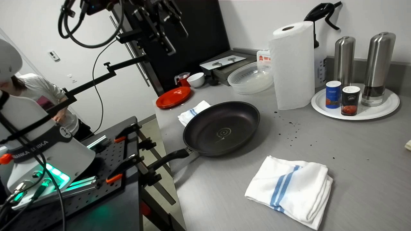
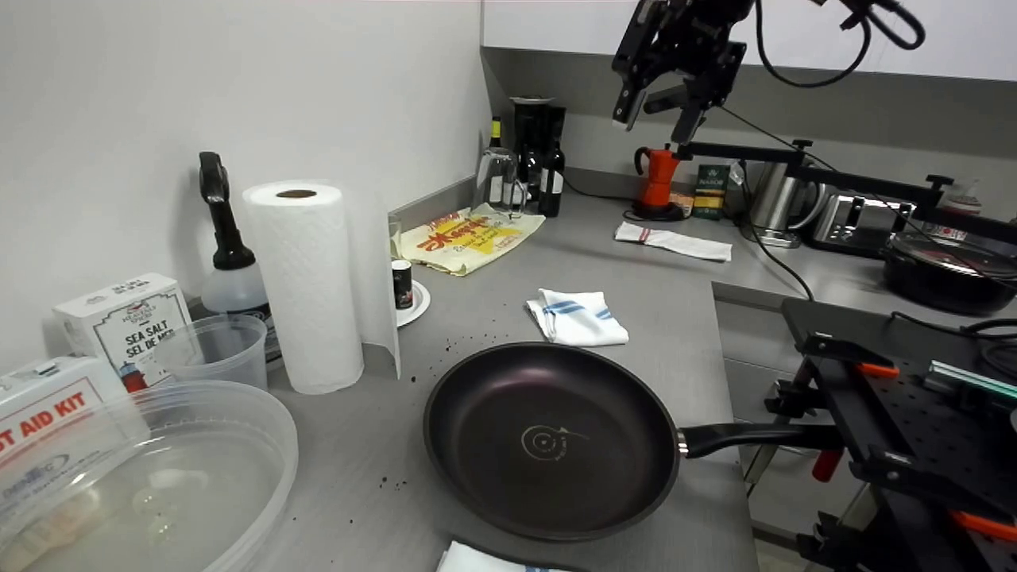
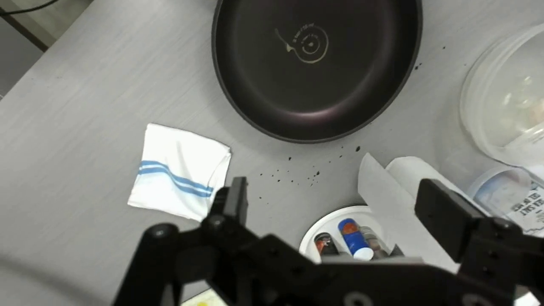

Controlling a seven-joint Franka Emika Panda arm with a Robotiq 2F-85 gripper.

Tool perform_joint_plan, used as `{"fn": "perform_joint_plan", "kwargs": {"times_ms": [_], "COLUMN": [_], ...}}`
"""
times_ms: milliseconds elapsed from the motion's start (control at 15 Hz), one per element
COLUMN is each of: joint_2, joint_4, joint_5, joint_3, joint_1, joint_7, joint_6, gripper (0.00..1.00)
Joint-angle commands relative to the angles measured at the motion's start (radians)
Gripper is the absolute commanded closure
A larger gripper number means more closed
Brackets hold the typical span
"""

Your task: Use the white and blue towel on the right to wipe the black pan

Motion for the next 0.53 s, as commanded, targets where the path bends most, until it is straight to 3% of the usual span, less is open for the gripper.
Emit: {"fn": "perform_joint_plan", "kwargs": {"times_ms": [0, 267, 467], "joint_2": [0.16, 0.299, 0.407], "joint_4": [0.096, 0.177, 0.239], "joint_5": [-0.103, -0.192, -0.177], "joint_3": [-0.04, -0.104, -0.163], "joint_1": [-0.04, -0.054, -0.034], "joint_7": [0.027, 0.05, 0.033], "joint_6": [0.067, 0.12, 0.151], "gripper": [0.0, 0.0, 0.0]}}
